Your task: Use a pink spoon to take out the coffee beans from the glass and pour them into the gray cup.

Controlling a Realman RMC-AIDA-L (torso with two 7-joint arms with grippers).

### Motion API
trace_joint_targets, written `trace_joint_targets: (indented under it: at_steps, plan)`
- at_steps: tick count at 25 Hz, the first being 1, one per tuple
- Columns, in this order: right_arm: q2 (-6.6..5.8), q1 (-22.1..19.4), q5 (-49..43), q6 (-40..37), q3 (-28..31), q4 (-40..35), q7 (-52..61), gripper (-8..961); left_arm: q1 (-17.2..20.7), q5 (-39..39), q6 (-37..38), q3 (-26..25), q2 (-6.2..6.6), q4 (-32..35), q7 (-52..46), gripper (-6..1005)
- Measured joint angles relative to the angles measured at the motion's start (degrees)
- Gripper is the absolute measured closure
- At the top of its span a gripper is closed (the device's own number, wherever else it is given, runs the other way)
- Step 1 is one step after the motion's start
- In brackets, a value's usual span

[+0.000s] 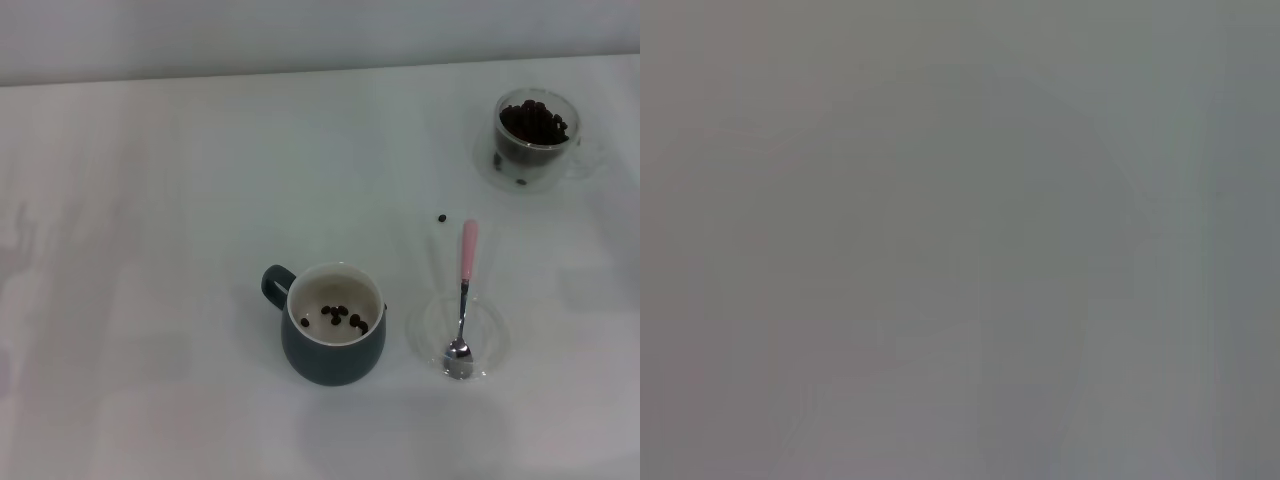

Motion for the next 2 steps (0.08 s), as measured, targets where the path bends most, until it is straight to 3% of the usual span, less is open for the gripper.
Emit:
trace_joint_targets:
  at_steps: [2]
  plan:
    - [0.59,0.03,1.32,0.08,-0.01,0.18,-0.09,406,-0.13,0.0,0.78,0.0,0.12,0.06,0.1,488]
